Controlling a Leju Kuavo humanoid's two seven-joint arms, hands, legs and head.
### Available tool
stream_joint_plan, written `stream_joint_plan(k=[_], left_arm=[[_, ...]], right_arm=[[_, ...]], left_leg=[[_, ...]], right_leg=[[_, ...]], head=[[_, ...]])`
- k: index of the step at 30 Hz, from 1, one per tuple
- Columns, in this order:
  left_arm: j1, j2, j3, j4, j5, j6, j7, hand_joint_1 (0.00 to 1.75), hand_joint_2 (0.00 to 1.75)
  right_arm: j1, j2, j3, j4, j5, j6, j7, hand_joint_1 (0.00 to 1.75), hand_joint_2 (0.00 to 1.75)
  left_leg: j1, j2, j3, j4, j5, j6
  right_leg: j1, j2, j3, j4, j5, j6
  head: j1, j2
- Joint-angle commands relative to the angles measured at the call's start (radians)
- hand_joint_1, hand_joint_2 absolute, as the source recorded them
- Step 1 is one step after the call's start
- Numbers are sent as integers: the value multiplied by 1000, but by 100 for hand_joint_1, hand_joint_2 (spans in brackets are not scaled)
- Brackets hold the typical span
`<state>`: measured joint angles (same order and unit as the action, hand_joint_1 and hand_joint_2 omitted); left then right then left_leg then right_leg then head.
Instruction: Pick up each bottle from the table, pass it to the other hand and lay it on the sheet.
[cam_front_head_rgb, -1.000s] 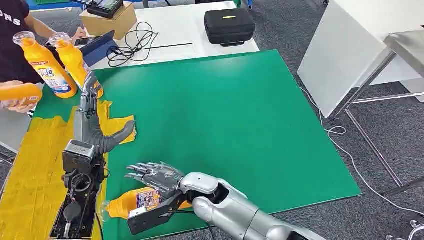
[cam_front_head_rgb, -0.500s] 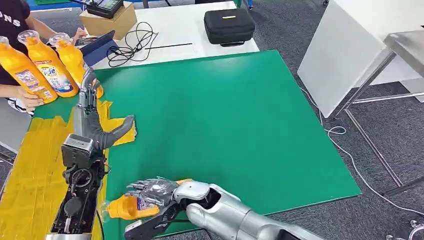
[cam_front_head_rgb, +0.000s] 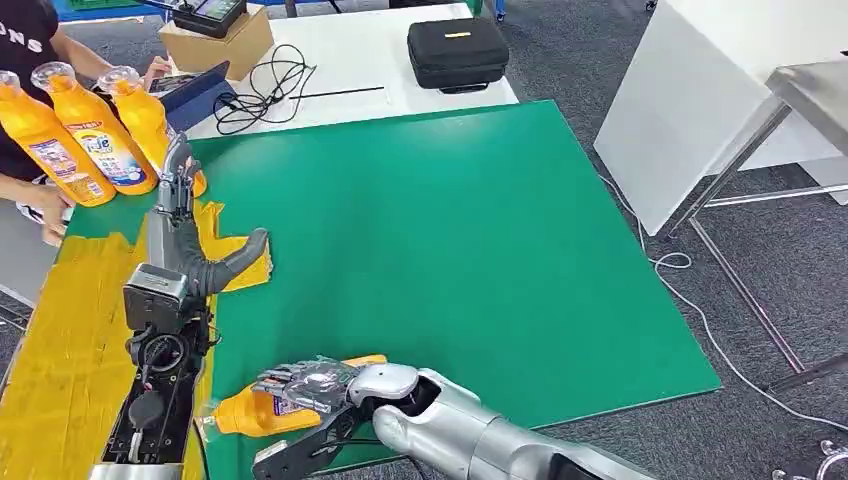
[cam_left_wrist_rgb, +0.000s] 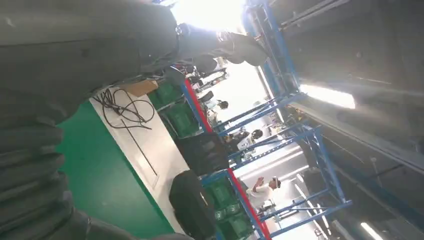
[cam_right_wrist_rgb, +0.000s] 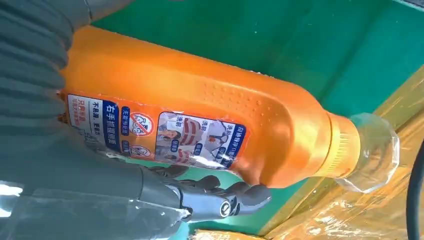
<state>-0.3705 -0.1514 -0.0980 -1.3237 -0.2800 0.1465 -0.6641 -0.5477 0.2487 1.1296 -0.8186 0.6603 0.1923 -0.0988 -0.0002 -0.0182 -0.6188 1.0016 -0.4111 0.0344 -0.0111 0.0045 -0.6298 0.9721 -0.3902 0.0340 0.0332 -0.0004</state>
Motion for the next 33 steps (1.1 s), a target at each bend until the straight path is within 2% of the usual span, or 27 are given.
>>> stream_joint_plan(k=[1,4,9,18,19,21,33], left_arm=[[-18,19,42,58,8,7,12,0,175],[7,25,64,40,9,14,9,0,175],[18,21,80,30,10,8,9,0,175],[23,18,84,32,9,5,10,0,175],[46,16,98,28,0,-5,9,0,175],[49,18,105,26,1,-6,9,0,175],[71,12,125,11,-2,-10,9,0,175]], right_arm=[[11,-21,64,128,45,-41,45,0,175],[23,-41,51,122,113,-141,94,0,175],[101,-96,-55,-10,249,-198,178,0,175],[131,-117,-97,-58,296,-200,200,0,175],[205,-180,-212,-203,373,-230,225,0,175],[236,-208,-259,-269,404,-238,243,0,175],[283,-225,-402,-354,525,-273,298,0,175]], left_leg=[[1,1,8,-2,-2,-2],[1,1,9,-3,-2,-2],[1,-1,7,-2,-1,-1],[0,-2,4,-2,-1,-1],[1,-2,7,-1,-2,-1],[0,-3,5,-2,-1,-1],[-1,-1,5,0,-2,-1]], right_leg=[[1,-1,8,-2,-3,-1],[1,-1,9,-3,-2,-1],[1,-2,8,-2,-2,-1],[1,-3,5,-2,-1,0],[1,-3,8,-2,-2,-1],[0,-3,7,-2,-2,-1],[0,-1,6,0,-2,-1]], head=[[0,0],[0,0],[0,0],[0,0],[0,0],[0,0],[0,0]])
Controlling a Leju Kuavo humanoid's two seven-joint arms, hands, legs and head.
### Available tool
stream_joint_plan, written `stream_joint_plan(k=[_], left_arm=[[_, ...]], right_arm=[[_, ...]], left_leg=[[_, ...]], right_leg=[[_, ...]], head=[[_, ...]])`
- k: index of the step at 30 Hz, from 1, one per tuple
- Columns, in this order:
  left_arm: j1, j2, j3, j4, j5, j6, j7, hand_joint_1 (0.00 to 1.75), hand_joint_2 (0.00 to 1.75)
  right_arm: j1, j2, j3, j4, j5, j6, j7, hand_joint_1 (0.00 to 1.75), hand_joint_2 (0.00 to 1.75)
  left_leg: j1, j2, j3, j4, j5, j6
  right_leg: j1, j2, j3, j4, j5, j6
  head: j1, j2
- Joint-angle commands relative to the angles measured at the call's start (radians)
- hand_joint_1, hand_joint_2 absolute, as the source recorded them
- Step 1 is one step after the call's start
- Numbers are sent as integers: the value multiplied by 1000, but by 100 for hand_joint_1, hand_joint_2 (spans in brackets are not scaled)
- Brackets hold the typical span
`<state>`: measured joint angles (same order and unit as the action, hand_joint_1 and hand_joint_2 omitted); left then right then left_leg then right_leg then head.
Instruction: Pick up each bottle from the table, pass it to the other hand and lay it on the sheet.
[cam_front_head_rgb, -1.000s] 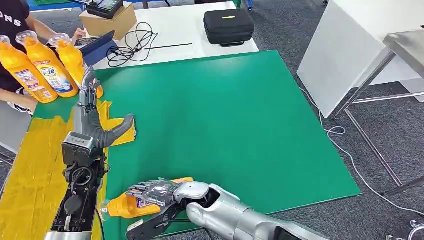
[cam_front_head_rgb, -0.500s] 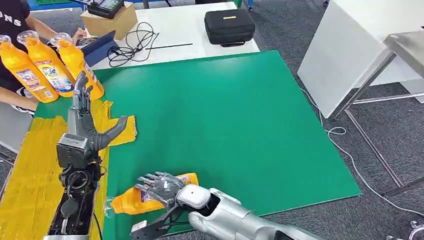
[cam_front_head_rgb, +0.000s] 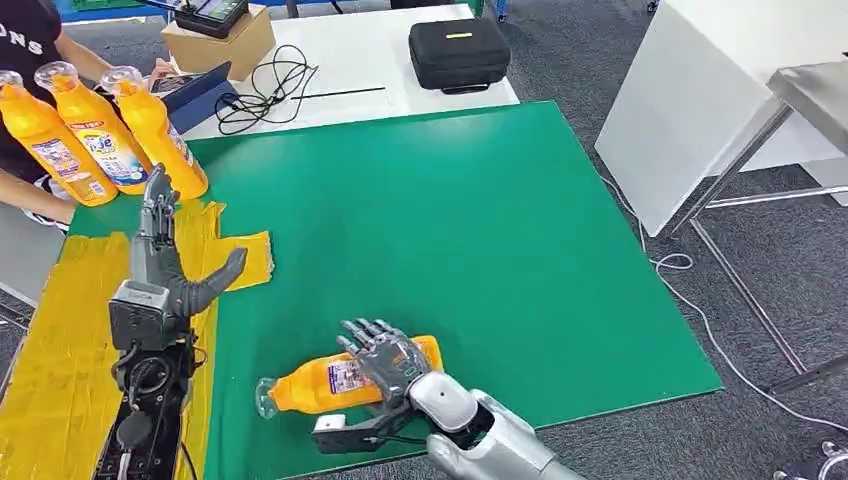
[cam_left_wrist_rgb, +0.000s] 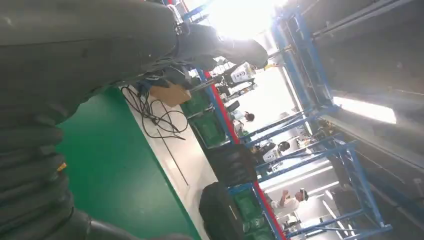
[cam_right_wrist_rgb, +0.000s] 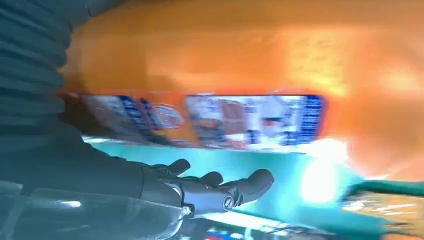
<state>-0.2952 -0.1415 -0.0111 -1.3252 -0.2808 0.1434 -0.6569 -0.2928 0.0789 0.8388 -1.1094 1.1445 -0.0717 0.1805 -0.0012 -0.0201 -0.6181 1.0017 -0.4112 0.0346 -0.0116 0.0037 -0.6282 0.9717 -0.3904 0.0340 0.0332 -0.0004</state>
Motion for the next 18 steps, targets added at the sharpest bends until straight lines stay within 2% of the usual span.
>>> stream_joint_plan(k=[1,6,11,13,18], left_arm=[[-2,0,41,10,-2,-8,1,0,175],[10,-8,44,-3,-9,-11,0,0,175],[-4,-26,50,3,-23,-28,10,0,175],[-4,-29,50,2,-24,-30,11,0,175],[-8,-35,50,6,-31,-41,14,0,175]], right_arm=[[31,-53,-122,-65,51,-10,20,0,175],[32,-60,-156,-80,57,-14,28,0,175],[76,-65,-221,-130,83,-8,51,0,175],[84,-66,-229,-132,85,-4,51,0,175],[94,-56,-244,-121,91,17,42,0,175]], left_leg=[[0,1,3,0,-2,-1],[0,1,2,0,-1,-1],[1,0,5,1,-3,-2],[0,-1,1,0,-1,-1],[1,1,4,1,-3,-2]], right_leg=[[0,0,3,0,-1,-1],[0,-1,2,0,-1,-1],[1,-2,5,0,-3,-1],[0,-2,1,0,-1,0],[1,-1,4,0,-3,-1]], head=[[0,0],[0,0],[0,0],[0,0],[0,0]])
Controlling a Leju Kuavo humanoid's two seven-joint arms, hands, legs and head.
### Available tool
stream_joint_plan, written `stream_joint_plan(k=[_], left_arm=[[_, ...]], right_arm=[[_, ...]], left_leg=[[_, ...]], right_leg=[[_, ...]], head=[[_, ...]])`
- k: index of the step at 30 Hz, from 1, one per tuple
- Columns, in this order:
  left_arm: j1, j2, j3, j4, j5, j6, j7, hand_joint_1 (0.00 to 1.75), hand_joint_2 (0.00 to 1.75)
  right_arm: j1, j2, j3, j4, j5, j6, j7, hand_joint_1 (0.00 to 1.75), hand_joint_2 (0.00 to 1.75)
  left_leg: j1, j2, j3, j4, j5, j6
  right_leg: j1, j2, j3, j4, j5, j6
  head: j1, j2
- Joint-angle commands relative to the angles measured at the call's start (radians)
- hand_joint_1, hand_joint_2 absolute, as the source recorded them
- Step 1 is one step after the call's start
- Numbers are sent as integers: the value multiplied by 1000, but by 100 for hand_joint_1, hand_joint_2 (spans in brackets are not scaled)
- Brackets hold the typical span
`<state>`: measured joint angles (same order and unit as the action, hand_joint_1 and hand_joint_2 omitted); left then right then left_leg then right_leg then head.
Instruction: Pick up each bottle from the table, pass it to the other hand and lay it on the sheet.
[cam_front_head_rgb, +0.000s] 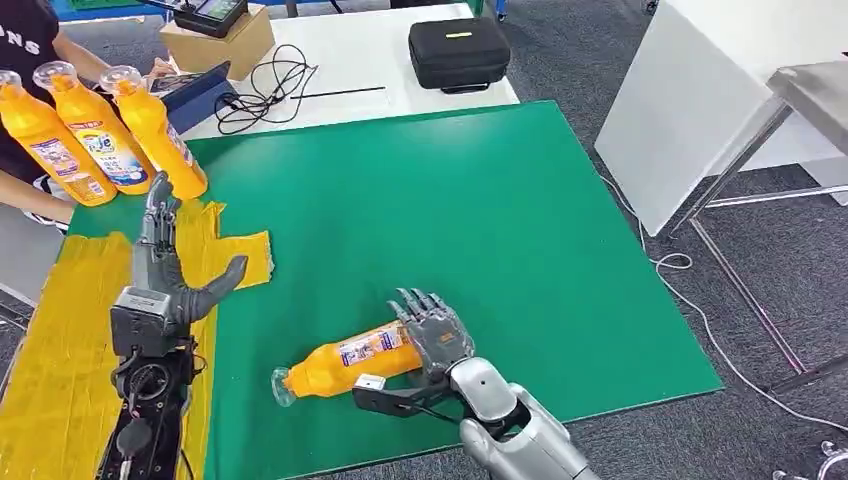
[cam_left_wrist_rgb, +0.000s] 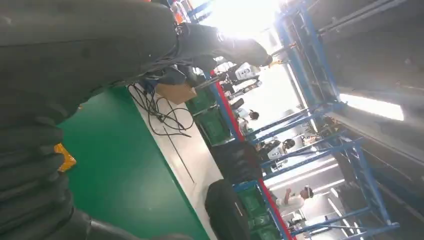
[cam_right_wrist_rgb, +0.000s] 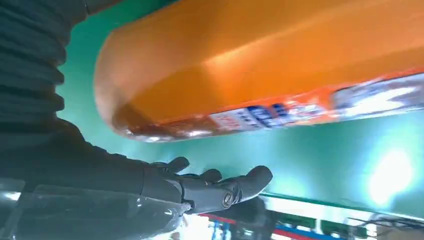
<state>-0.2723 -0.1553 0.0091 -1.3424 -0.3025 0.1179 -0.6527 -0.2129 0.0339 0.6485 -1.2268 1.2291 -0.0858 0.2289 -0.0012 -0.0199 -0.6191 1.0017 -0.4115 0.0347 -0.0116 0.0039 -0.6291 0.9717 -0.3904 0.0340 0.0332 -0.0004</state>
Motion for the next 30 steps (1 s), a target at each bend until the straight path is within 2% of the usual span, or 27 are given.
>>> stream_joint_plan(k=[1,9,13,14,15,16,17,20,21,24,29,30], left_arm=[[-32,-23,29,24,-9,-16,10,0,175],[-32,-23,29,24,-9,-16,10,0,175],[-47,-26,26,41,-12,-26,12,0,175],[-53,-26,25,46,-13,-29,13,0,175],[-56,-25,25,48,-13,-30,13,0,175],[-59,-26,25,51,-13,-31,13,0,175],[-63,-26,27,54,-13,-34,15,0,175],[-66,-23,28,58,-13,-36,15,0,175],[-66,-23,28,58,-13,-36,15,0,175],[-65,-20,28,53,-10,-39,15,0,175],[-66,-21,28,53,-8,-41,16,0,175],[-65,-21,27,54,-8,-41,16,0,175]], right_arm=[[16,-10,-54,-1,7,31,-5,0,175],[16,-10,-54,-1,7,31,-5,0,175],[15,-6,-55,24,-5,79,-34,0,175],[11,-6,-50,38,-8,91,-44,26,175],[8,-5,-50,44,-12,98,-50,66,175],[4,-6,-44,53,-10,106,-56,75,175],[-1,-5,-39,67,-12,120,-65,134,175],[-7,-6,-29,89,-13,135,-78,152,175],[-8,-6,-28,93,-12,138,-79,162,175],[-9,-11,-24,107,-11,149,-88,173,175],[-10,-14,-32,110,-13,151,-95,175,175],[-10,-14,-35,112,-13,151,-95,175,175]], left_leg=[[1,0,3,0,-2,-1],[1,1,5,1,-3,-2],[1,1,6,1,-3,-2],[0,0,2,0,-1,-1],[1,0,4,0,-2,-2],[1,0,3,0,-1,-1],[1,1,4,0,-2,-2],[1,1,6,0,-3,-2],[1,1,5,0,-2,-2],[1,1,3,-1,-1,-1],[1,1,8,-1,-3,-2],[1,1,5,-1,-1,-1]], right_leg=[[1,-1,4,0,-2,-1],[1,-1,5,1,-3,-1],[1,-1,6,0,-3,-1],[1,-1,2,0,-1,-1],[1,-1,4,0,-2,-1],[1,-1,3,0,-1,-1],[1,-1,4,0,-2,-1],[1,-1,5,0,-2,-1],[1,-1,5,-1,-2,-1],[1,0,3,-1,-1,-1],[2,-1,7,-1,-3,-1],[1,-1,4,-1,-1,-1]], head=[[0,0],[0,0],[0,0],[0,0],[0,0],[0,0],[0,0],[0,0],[0,0],[0,0],[0,0],[0,0]])
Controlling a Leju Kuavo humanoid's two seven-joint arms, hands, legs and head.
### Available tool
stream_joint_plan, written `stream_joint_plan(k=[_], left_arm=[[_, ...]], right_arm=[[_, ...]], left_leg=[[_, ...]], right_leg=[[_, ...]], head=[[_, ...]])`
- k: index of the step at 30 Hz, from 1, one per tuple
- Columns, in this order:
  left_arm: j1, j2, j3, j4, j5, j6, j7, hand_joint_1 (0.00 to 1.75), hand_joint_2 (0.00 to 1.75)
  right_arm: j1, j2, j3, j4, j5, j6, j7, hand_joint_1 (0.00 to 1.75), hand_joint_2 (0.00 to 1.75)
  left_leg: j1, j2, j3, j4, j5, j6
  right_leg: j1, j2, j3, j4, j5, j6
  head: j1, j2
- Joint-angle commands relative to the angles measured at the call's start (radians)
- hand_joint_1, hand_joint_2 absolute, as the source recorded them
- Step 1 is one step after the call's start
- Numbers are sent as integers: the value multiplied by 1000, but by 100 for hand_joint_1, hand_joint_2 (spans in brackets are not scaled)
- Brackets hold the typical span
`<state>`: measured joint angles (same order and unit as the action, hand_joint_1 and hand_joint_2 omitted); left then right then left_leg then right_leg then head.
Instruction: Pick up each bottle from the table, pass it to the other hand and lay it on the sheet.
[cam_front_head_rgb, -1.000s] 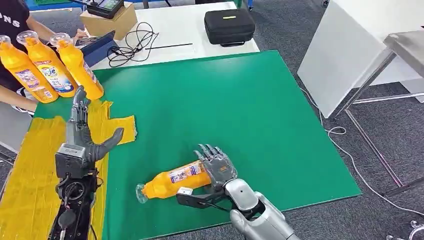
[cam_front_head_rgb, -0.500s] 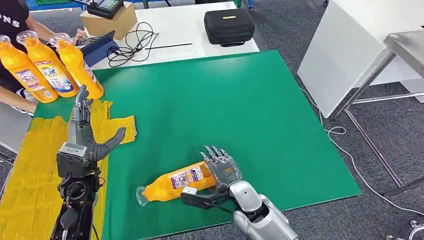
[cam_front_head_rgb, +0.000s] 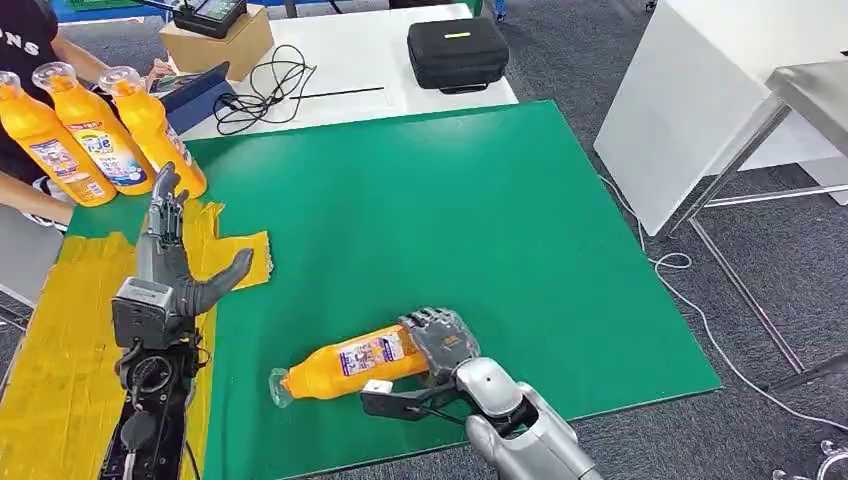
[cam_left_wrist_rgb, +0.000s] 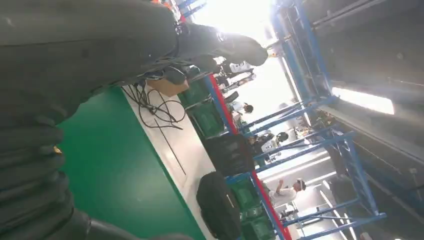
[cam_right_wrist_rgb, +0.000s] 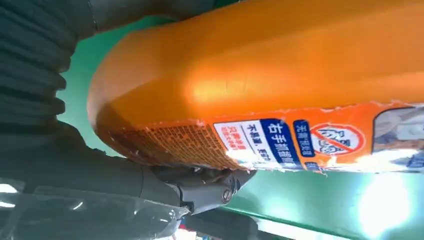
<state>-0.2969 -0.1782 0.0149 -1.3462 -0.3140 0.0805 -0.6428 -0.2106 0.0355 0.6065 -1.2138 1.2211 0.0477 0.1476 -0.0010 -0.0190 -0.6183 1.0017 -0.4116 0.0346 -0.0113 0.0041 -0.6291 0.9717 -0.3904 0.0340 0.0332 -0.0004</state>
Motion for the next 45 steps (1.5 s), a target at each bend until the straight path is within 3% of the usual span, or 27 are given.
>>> stream_joint_plan(k=[1,8,14,16,17,22,24,25,27,31,35,45], left_arm=[[-39,3,21,58,5,-5,6,0,175],[-34,5,21,54,8,-5,6,0,175],[-3,5,4,24,8,-8,6,0,175],[0,6,-7,14,1,-10,40,0,175],[-4,12,-23,22,-13,-32,117,0,175],[-8,11,-29,31,-16,-35,135,0,175],[-21,16,-48,60,-64,-34,235,0,175],[-35,19,-66,93,-80,-50,292,0,175],[-39,17,-77,108,-84,-49,300,0,175],[-26,7,-82,85,-17,-97,310,0,175],[-39,-6,-50,102,296,-354,322,0,175],[-61,-14,-52,151,373,-392,345,0,175]], right_arm=[[-11,-15,2,101,-6,16,-15,175,175],[-2,-13,-22,89,-13,-1,-17,175,175],[30,12,-173,37,-121,-152,-28,175,175],[44,23,-237,-6,-181,-215,-53,175,175],[59,41,-299,-47,-238,-284,-76,175,175],[64,39,-314,-65,-243,-285,-80,175,175],[85,71,-378,-98,-341,-366,-136,175,175],[101,88,-432,-142,-461,-399,-191,175,175],[109,87,-469,-175,-506,-422,-210,175,175],[118,113,-544,-231,-690,-414,-286,175,175],[83,135,-595,-213,-779,-408,-350,175,175],[65,143,-592,-173,-775,-400,-350,175,175]], left_leg=[[1,1,7,-1,-2,-2],[1,2,7,-1,-2,-2],[1,2,7,-1,-3,-2],[0,0,6,-1,-2,-2],[0,0,3,0,-1,-1],[0,0,1,0,-1,-1],[0,-1,1,0,-1,-1],[0,-1,4,0,-3,-2],[0,-3,2,0,-1,-1],[0,-2,3,1,-3,-2],[0,0,3,1,-3,-1],[0,0,2,0,-2,-1]], right_leg=[[2,-1,7,-1,-2,-1],[1,-1,8,-1,-3,-1],[1,-1,7,-1,-3,-1],[1,-2,6,0,-3,-1],[0,-2,4,0,-2,-1],[0,-1,2,0,-2,-1],[0,-2,2,0,-1,-1],[1,-2,5,1,-3,-1],[0,-4,3,1,-3,-1],[1,-3,4,1,-4,-1],[0,-1,3,1,-3,-1],[0,-1,2,0,-2,-1]], head=[[0,0],[0,0],[0,0],[0,0],[0,0],[0,0],[0,0],[0,0],[0,0],[0,0],[0,0],[0,0]])
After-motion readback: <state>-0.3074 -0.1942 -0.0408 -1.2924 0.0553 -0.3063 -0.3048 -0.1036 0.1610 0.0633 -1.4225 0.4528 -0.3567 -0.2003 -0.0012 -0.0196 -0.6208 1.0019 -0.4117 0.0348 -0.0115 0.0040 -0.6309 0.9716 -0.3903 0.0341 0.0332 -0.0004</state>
